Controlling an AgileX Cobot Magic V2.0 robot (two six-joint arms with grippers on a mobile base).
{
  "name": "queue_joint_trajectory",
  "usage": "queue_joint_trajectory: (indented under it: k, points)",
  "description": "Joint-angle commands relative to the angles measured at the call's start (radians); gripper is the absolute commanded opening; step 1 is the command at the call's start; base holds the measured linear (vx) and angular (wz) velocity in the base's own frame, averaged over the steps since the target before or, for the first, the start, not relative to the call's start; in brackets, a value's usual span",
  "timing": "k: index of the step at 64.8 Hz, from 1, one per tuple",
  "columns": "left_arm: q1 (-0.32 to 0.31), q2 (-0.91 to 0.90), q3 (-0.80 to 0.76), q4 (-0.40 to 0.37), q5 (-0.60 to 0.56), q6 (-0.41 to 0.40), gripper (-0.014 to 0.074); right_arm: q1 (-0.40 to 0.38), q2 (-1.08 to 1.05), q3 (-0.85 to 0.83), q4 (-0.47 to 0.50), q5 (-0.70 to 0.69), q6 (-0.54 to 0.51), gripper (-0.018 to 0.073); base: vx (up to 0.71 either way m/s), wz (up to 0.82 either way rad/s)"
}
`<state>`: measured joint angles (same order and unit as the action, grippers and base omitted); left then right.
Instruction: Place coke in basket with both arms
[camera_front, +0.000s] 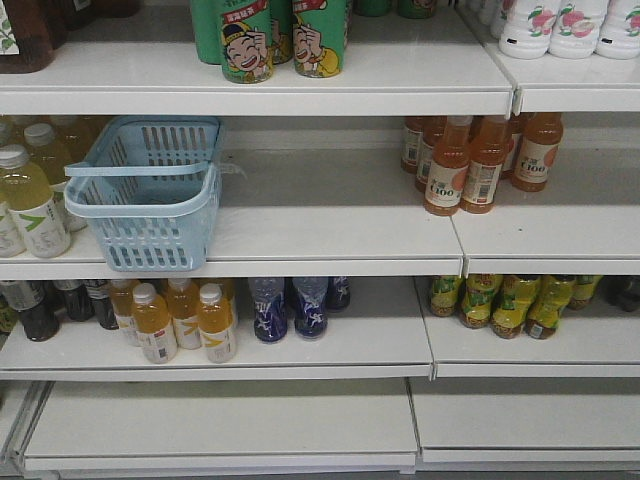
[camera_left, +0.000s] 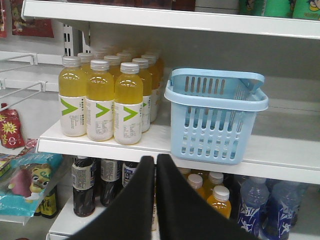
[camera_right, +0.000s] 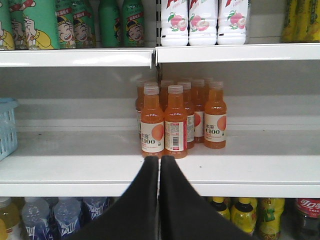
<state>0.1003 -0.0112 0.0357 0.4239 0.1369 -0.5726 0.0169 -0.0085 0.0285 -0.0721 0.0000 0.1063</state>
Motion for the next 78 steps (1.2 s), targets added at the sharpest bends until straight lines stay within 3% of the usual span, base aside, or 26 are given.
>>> queue_joint_trajectory:
  k: [1, 14, 19, 32, 39, 44, 56, 64, 68, 78]
  points:
    - [0.0, -0.016, 0.006, -0.003, -0.074, -0.009, -0.0005, -0.003, -0.015, 0.019, -0.006, -0.074, -0.005, -0.0005, 0.0, 0.0]
    - [0.0, -0.016, 0.006, -0.006, -0.092, -0.011, -0.0006, -0.003, -0.015, 0.019, -0.006, -0.074, -0.005, -0.0005, 0.0, 0.0]
    - [0.0, -0.016, 0.006, -0.058, -0.137, -0.048, -0.0006, -0.003, -0.015, 0.019, -0.006, -0.074, -0.005, -0.0005, 0.0, 0.0]
    - [0.0, -0.016, 0.006, -0.558, -0.3, -0.437, -0.0006, -0.003, -0.015, 0.019, -0.006, -0.074, -0.005, -0.0005, 0.0, 0.0]
    - [0.0, -0.016, 0.006, -0.725, -0.339, -0.511, -0.0006, -0.003, -0.015, 0.019, -0.006, -0.074, -0.005, -0.0005, 0.0, 0.0]
    - [0.0, -0.016, 0.006, -0.774, -0.346, -0.506, -0.0006, -0.003, -0.015, 0.019, -0.006, -0.074, -0.005, -0.0005, 0.0, 0.0]
    - [-0.003, -0.016, 0.005, -0.77, -0.423, -0.521, -0.0006, -0.003, -0.015, 0.019, -0.006, -0.074, -0.005, -0.0005, 0.0, 0.0]
    - [-0.003, -0.016, -0.024, -0.753, -0.55, -0.686, -0.0006, -0.003, -0.015, 0.019, -0.006, -0.074, -0.005, -0.0005, 0.0, 0.0]
    - [-0.003, -0.015, -0.067, -0.691, -0.584, -0.748, -0.0006, -0.003, -0.015, 0.019, -0.006, -0.074, -0.005, -0.0005, 0.0, 0.0]
    - [-0.003, 0.031, -0.238, -0.424, -0.573, -0.849, -0.0006, -0.003, -0.015, 0.019, -0.006, -0.074, -0.005, -0.0005, 0.0, 0.0]
